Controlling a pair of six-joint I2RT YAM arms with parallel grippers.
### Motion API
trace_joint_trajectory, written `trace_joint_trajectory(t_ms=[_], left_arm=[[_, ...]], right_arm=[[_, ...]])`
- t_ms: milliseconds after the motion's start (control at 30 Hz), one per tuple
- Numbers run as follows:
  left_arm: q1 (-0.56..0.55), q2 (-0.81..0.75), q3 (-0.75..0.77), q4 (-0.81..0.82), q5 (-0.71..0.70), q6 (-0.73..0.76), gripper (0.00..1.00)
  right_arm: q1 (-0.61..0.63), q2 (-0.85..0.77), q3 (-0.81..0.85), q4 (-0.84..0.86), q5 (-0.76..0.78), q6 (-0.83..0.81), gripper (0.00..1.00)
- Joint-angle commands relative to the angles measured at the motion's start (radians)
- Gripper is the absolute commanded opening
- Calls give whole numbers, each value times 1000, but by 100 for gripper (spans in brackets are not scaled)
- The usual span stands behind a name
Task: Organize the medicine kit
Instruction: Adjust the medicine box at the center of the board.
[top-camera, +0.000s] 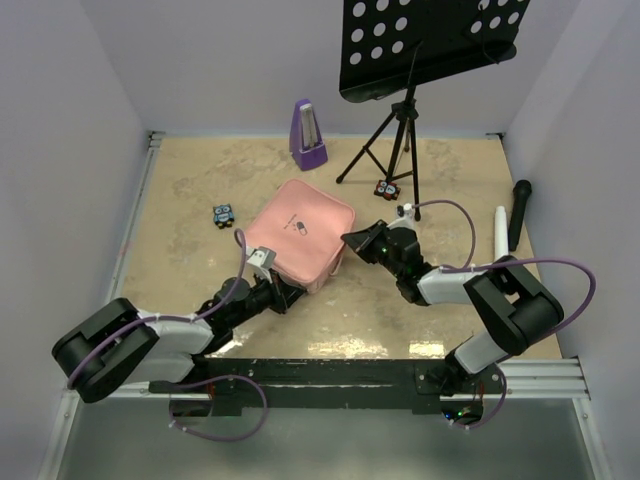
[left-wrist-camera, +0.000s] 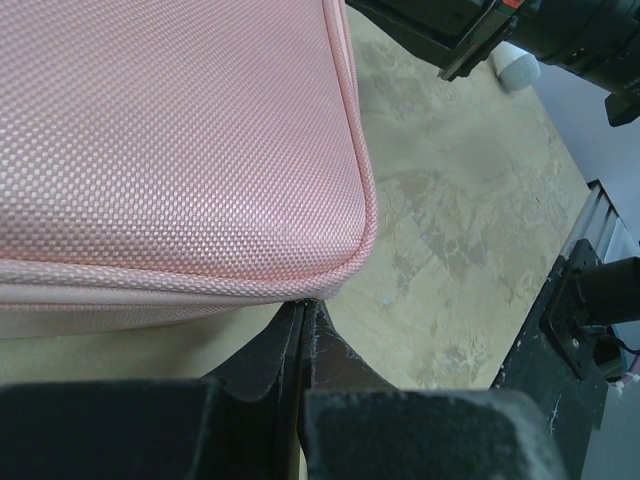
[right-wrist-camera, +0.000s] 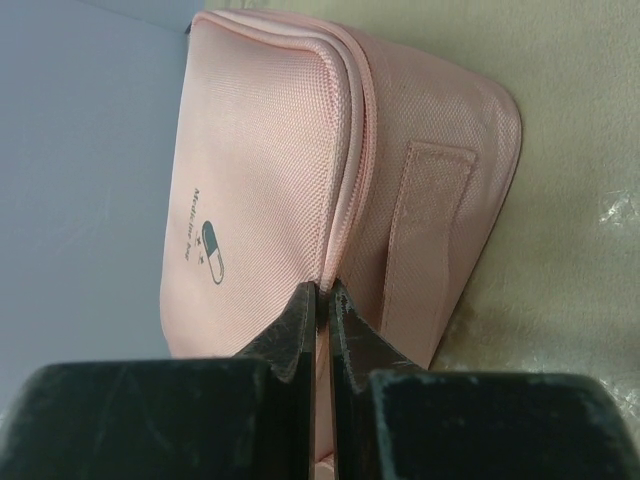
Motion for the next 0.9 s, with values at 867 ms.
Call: trace_joint_trajectory(t_ms=[867], left_arm=[[-68, 174, 82, 45, 72, 30, 0]], right_arm=[[113, 61, -23, -6, -19, -13, 0]])
